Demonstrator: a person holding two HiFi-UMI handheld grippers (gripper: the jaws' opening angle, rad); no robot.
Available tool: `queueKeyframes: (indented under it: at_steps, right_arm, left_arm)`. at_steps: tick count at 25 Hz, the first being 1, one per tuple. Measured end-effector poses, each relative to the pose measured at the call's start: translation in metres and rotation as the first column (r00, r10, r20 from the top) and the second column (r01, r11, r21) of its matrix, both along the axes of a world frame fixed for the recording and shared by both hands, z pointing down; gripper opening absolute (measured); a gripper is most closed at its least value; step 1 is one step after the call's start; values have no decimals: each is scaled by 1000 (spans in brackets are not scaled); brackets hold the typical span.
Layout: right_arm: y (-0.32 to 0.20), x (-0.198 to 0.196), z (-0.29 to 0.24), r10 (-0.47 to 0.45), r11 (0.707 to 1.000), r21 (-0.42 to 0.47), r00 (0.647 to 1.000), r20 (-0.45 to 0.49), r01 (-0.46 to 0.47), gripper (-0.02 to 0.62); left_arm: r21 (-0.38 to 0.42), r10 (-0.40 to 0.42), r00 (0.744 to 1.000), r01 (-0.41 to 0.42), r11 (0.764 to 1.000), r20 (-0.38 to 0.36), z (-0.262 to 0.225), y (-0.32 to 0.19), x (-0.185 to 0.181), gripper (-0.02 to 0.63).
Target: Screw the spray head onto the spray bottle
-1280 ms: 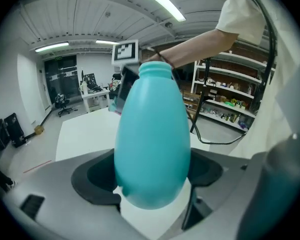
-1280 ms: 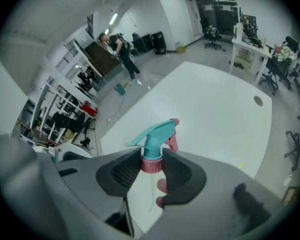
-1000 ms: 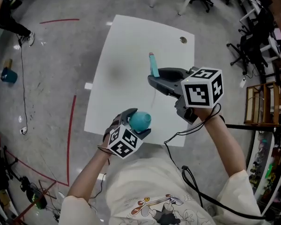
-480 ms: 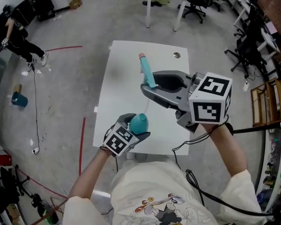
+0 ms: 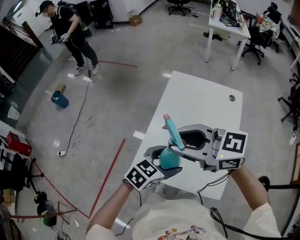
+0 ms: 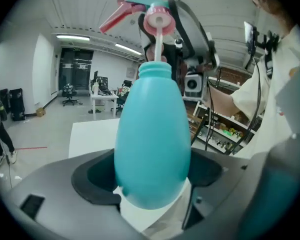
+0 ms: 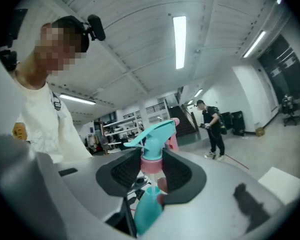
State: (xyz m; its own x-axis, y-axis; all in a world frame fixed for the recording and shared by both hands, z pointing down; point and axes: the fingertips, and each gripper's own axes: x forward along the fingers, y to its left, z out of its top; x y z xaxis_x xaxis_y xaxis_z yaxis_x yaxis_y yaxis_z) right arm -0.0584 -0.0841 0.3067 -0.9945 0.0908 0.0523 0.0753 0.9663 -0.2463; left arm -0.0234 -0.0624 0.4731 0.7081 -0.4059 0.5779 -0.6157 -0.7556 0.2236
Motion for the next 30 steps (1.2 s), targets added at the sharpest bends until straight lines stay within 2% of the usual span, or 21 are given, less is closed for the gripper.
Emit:
queueKeyframes:
  at_steps: [2,5,12,16,18,22,24,27,30]
  right_arm:
    - [10,-12,-5,-78,997,26,996,34,77,135]
    - [18,-12,-15,-169,984,61,983,65,165,135]
    - [48,-23,-36,-352,930,126,935,41,345,135]
    - [64,-17,-48,-447,893,112,891,85,437,135]
    - [66,-11,-55,-498,866,117,861,102,487,135]
    - [73,-7,-74,-557,830,107,820,128,547,135]
    - [73,-3,-74,-578,815,113,808,113,568,135]
    - [73,0,-71,-607,793,123,791,76,596,135]
    - [76,0,-72,-613,789,120,785,91,603,135]
  left_arm:
    - [3,-9,1000,9,1000,-7,-15,2,-15,410]
    - [26,11,1000,-12,1000,24,-36,1,-19,410]
    - [54,147,988,-149,987,46,-78,26,-25,410]
    - [43,260,965,-262,964,47,-92,47,-19,410]
    - [24,310,951,-309,951,-8,-101,54,-13,410]
    - [-27,397,910,-403,915,-123,-118,67,-5,410]
    - [-51,432,893,-440,896,-127,-120,69,1,410]
    - [-61,463,881,-470,881,-98,-120,67,6,410]
    - [-53,481,868,-490,870,-123,-124,71,6,410]
